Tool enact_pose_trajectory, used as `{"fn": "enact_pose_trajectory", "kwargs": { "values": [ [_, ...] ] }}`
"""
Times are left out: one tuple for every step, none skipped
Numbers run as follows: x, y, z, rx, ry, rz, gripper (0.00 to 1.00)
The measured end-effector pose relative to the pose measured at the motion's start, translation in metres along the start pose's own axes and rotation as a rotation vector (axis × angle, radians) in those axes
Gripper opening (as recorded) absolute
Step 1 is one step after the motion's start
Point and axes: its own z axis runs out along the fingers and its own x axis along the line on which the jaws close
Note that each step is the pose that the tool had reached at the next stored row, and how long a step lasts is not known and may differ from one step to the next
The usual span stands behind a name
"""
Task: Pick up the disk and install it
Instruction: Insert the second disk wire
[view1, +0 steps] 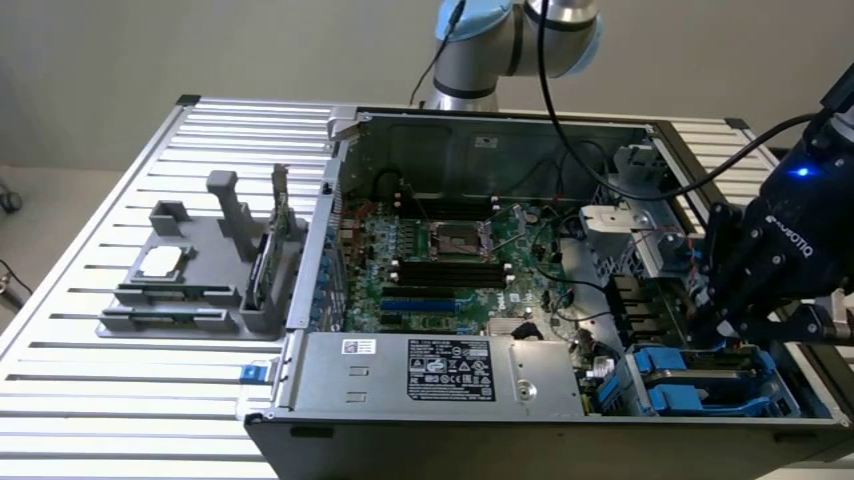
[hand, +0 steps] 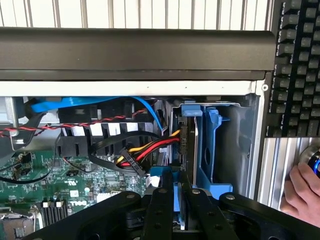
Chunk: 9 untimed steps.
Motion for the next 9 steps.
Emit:
{"fn": "enact_pose_trajectory", "kwargs": {
  "values": [
    [-0.0007,0.0000,0.0001,0.0000,-0.0001,0.000,0.16],
    [-0.0011,0.0001,0.0002,-0.0002,0.0001,0.000,0.16],
    [-0.0014,0.0001,0.0004,-0.0004,0.0006,0.000,0.16],
    [-0.0015,0.0002,0.0006,-0.0013,0.0012,0.000,0.16],
    [-0.0016,0.0002,0.0008,-0.0033,0.0017,0.000,0.16],
    [-0.0018,0.0003,0.0012,-0.0048,0.0023,0.000,0.16],
    [-0.0019,0.0003,0.0015,-0.0066,0.0027,0.000,0.16],
    [-0.0021,0.0004,0.0016,-0.0079,0.0030,0.000,0.16],
    [-0.0022,0.0005,0.0018,-0.0090,0.0033,0.000,0.16]
  ]
}}
